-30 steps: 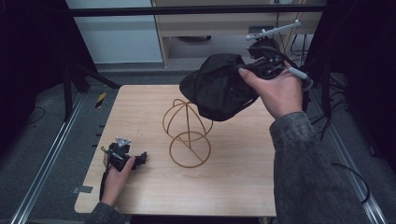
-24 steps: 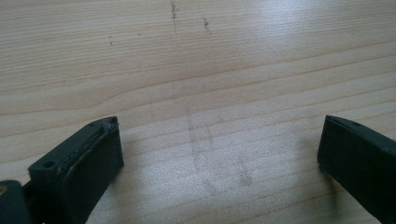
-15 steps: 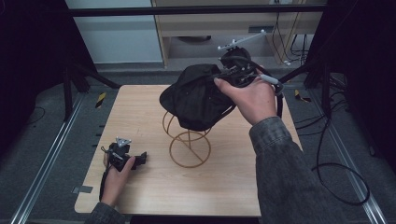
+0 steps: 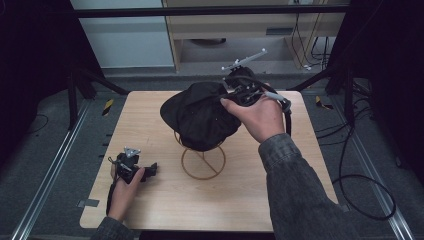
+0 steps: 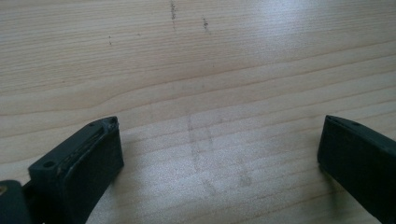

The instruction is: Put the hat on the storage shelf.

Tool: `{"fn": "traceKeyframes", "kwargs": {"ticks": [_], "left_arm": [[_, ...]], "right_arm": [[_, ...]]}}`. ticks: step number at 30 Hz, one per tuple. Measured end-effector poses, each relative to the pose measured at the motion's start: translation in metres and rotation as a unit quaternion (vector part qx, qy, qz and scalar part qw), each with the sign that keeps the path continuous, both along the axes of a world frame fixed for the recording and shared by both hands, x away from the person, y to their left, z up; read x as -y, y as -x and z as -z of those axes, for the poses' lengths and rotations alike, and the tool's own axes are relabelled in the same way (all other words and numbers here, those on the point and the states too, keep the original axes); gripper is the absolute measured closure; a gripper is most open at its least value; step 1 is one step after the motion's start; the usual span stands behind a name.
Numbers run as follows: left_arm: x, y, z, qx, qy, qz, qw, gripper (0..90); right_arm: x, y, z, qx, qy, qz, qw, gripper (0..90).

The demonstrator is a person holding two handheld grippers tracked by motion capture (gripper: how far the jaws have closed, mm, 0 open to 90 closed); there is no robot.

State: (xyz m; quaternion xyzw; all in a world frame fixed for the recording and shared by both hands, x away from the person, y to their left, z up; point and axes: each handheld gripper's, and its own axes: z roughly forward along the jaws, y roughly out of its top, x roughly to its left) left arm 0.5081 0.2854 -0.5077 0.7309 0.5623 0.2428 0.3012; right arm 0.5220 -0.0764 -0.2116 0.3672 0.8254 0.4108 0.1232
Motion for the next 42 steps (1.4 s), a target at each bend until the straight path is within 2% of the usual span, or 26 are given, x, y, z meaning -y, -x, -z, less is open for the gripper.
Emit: {"fn": "traceKeyframes", "kwargs": {"ticks": [11, 20, 30, 42], "left_arm": [[0.0, 0.0, 0.0, 0.0, 0.0, 0.0, 1.0, 0.0], [0.0, 0.0, 0.0, 0.0, 0.0, 0.0, 1.0, 0.0], [0.0, 0.0, 0.0, -0.001, -0.001, 0.001, 1.0, 0.0], [0.0, 0.0, 0.0, -0.001, -0.001, 0.002, 1.0, 0.0]], "right_arm": [[-0.005, 0.0, 0.012, -0.015, 0.021, 0.0, 0.9997, 87.3], [-0.013, 0.0, 0.023, -0.014, 0.043, -0.006, 0.9989, 87.2], [-0.019, -0.005, 0.036, -0.019, 0.045, -0.012, 0.9987, 87.0], [-0.022, -0.008, 0.04, -0.011, 0.046, -0.013, 0.9988, 84.7]]}}
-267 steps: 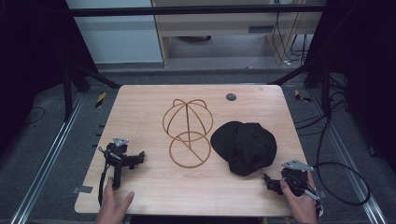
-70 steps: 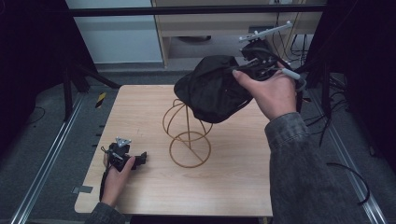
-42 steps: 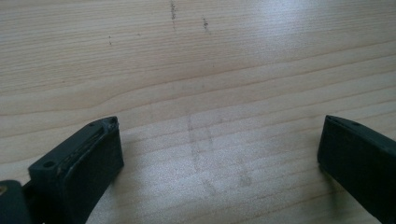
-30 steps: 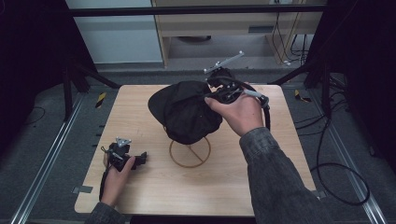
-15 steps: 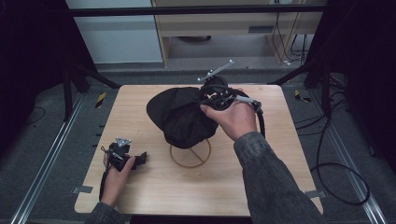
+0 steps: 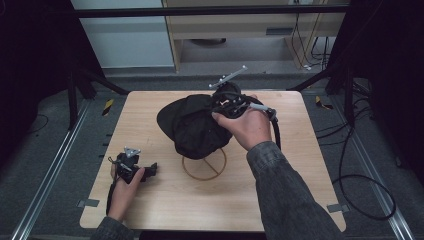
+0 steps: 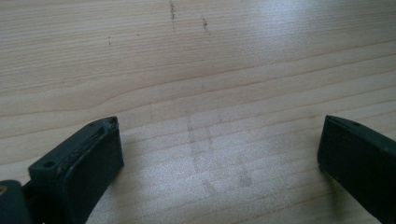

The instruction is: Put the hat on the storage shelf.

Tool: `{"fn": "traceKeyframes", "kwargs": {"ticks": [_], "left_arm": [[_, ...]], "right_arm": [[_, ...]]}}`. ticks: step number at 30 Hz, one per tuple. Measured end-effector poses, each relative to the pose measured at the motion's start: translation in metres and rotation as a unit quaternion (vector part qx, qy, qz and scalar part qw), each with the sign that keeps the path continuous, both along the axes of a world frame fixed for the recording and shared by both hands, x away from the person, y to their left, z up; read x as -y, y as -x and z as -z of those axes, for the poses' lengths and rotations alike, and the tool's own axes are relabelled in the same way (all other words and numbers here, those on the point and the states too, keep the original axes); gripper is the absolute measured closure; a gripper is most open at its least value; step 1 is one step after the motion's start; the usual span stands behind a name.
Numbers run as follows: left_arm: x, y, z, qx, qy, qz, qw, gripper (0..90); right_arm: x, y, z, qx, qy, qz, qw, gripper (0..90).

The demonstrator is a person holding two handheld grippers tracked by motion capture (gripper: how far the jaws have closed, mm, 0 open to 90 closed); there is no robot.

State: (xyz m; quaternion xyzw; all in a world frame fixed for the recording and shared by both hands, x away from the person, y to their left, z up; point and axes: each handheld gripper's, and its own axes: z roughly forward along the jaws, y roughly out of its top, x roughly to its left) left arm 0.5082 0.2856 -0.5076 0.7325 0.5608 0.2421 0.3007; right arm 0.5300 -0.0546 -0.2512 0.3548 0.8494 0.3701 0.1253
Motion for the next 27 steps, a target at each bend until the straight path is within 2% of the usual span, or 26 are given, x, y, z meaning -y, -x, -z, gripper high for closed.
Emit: {"fn": "traceKeyframes", "kwargs": {"ticks": [6, 9, 27], "left_arm": [[0.0, 0.0, 0.0, 0.0, 0.0, 0.0, 1.0, 0.0], [0.0, 0.0, 0.0, 0.0, 0.0, 0.0, 1.0, 0.0], [0.0, -0.0001, 0.0, 0.0, 0.0, 0.0, 1.0, 0.0]], "right_arm": [[0.0025, 0.0001, 0.0004, 0.003, -0.002, 0.0, 1.0, 80.1], [0.0031, 0.0004, 0.0009, 0.002, -0.004, 0.003, 1.0, 74.6], [0.0094, 0.0059, -0.002, 0.006, -0.022, 0.0, 0.9997, 71.9]]}}
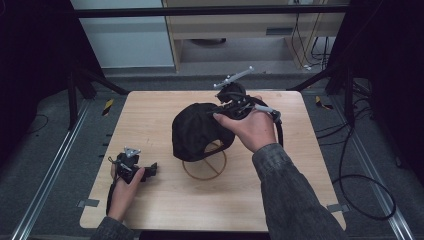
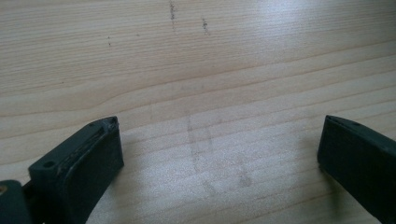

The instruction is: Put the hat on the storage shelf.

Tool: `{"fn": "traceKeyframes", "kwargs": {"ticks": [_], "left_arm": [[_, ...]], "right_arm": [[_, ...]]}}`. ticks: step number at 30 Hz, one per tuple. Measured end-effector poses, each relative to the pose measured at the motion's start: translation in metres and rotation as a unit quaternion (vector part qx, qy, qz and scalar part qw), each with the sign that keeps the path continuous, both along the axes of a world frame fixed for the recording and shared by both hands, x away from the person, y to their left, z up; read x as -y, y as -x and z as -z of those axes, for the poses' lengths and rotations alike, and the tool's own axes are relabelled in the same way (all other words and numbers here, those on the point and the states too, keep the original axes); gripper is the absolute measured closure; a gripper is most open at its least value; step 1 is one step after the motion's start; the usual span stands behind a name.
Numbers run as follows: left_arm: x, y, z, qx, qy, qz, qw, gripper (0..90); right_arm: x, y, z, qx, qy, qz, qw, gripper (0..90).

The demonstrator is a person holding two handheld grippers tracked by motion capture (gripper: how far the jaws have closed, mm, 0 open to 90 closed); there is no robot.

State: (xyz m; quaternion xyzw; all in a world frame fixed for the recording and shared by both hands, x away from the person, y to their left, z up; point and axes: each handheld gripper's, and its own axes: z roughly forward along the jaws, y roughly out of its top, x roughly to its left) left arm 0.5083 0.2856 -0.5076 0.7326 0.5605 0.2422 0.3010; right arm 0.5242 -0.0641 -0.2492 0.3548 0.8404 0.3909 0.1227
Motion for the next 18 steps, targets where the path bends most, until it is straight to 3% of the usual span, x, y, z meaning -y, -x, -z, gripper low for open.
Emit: {"fn": "traceKeyframes", "kwargs": {"ticks": [18], "left_arm": [[0.0, 0.0, 0.0, 0.0, 0.0, 0.0, 1.0, 0.0]], "right_arm": [[0.037, 0.013, 0.005, 0.005, -0.014, 0.022, 0.9996, 71.8]]}}
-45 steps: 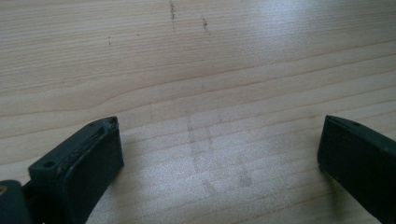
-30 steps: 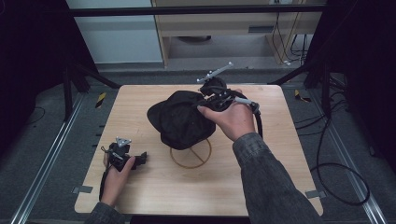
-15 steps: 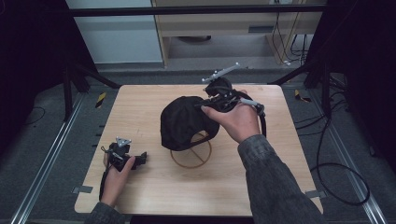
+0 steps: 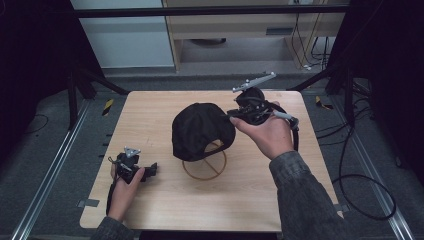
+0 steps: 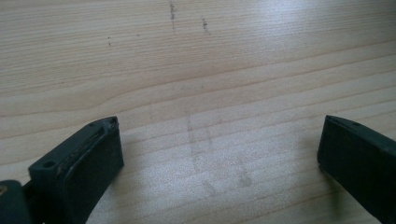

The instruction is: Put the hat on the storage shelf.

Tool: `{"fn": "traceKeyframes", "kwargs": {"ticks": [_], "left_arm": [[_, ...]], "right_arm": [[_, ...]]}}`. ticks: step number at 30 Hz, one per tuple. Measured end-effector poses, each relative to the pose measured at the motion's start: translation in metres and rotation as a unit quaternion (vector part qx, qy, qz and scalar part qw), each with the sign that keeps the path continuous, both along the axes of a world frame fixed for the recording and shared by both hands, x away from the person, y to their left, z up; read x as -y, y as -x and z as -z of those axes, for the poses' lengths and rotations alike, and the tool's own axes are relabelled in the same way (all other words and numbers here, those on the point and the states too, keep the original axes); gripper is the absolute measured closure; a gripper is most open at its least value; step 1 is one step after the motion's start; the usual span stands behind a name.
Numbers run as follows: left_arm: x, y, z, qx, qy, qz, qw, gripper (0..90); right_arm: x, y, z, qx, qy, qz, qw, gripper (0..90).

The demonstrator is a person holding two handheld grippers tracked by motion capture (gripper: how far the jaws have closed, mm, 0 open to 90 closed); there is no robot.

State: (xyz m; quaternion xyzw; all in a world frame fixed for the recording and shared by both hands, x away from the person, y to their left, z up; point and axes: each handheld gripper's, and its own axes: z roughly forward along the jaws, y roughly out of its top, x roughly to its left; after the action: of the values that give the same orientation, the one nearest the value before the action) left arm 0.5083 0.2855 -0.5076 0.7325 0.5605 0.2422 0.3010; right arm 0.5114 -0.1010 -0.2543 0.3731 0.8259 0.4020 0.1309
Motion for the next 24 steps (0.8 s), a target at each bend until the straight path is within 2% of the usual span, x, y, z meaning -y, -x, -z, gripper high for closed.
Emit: {"fn": "traceKeyframes", "kwargs": {"ticks": [12, 24], "left_arm": [[0.0, 0.0, 0.0, 0.0, 0.0, 0.0, 1.0, 0.0], [0.0, 0.0, 0.0, 0.0, 0.0, 0.0, 1.0, 0.0]], "right_arm": [[0.019, 0.009, -0.001, 0.006, -0.007, 0.016, 0.9998, 70.1], [0.029, 0.016, -0.006, 0.017, -0.01, 0.022, 0.9996, 67.7]]}}
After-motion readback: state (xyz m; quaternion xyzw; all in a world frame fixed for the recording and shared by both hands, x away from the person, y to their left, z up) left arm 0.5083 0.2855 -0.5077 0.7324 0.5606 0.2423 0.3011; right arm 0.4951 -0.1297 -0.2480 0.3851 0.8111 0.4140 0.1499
